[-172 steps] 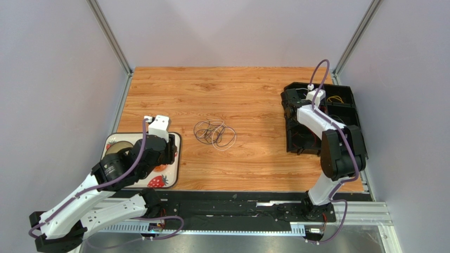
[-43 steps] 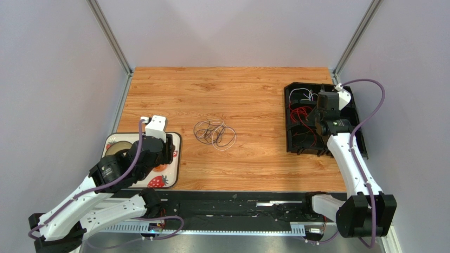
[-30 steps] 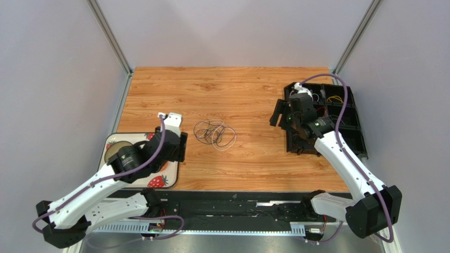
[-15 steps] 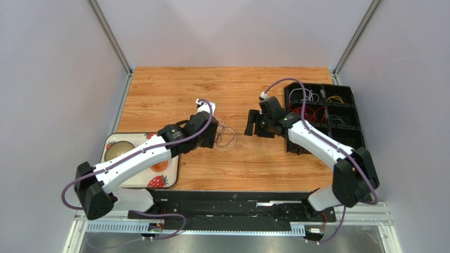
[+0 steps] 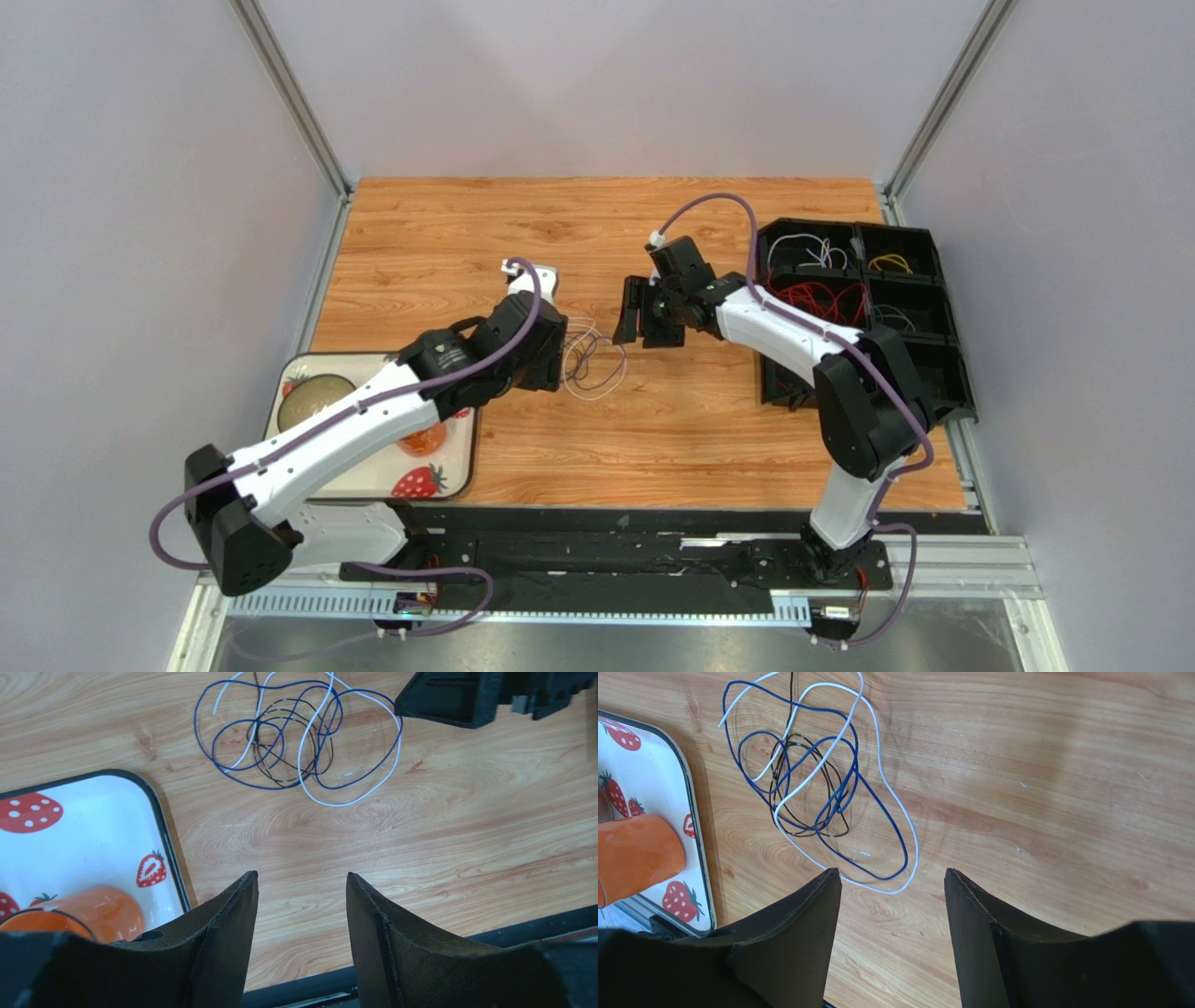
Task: Untangle the cables
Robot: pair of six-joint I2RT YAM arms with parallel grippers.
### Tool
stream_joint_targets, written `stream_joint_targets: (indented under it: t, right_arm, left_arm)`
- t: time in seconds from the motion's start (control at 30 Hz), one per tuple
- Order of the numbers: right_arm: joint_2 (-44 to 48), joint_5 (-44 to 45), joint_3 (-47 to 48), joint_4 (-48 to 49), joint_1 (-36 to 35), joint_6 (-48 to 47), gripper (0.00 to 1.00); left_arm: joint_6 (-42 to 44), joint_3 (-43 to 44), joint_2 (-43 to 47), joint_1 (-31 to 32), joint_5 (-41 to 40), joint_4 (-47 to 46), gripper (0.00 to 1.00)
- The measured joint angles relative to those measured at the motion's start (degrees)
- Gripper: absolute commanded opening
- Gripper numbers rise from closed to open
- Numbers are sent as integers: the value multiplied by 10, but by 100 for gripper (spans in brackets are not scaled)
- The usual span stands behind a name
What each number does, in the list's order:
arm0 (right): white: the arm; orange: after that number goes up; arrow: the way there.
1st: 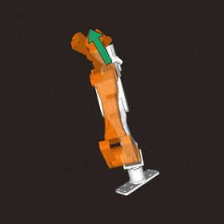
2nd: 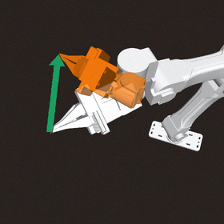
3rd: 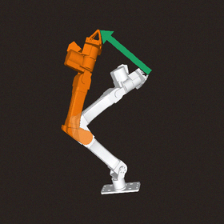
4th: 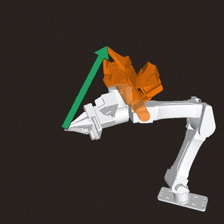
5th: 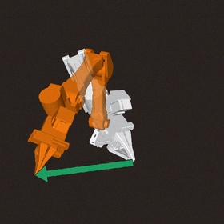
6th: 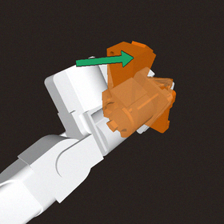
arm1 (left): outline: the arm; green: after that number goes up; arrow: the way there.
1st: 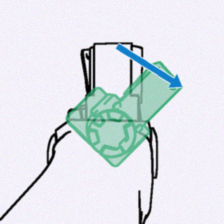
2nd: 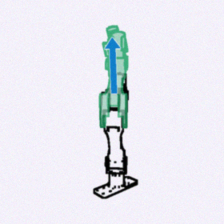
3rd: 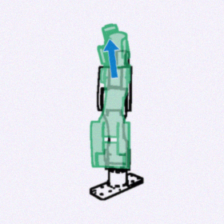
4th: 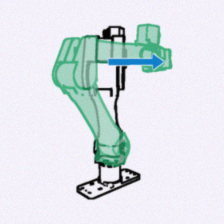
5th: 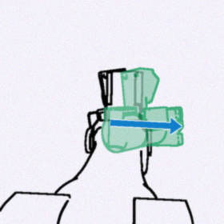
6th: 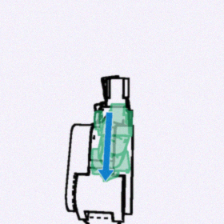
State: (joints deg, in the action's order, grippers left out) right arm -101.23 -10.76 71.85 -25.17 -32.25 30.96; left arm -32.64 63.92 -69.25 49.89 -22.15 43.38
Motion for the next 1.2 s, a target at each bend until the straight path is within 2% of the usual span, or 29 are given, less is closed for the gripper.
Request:
stream_joint_targets:
  t: [0.4, 0.6, 0.83, 0.93, 1.2]
  right_arm:
    - [-75, -7, 43, 5, -9, -11, 50]
    - [-85, -7, 55, 5, -14, -15, 33]
    - [-92, -5, 67, 2, -21, -21, 18]
    - [-94, -4, 68, 1, -22, -24, 1]
    - [-93, -8, 82, -19, -25, -26, 0]
  left_arm:
    - [-33, -11, 153, 0, -28, 112, 57]
    - [-33, -3, 200, 0, -64, 179, 57]
    - [-39, -3, 202, 0, -66, 187, 57]
    - [-42, -5, 202, 0, -64, 187, 57]
    - [-45, -18, 194, 0, -48, 160, 57]
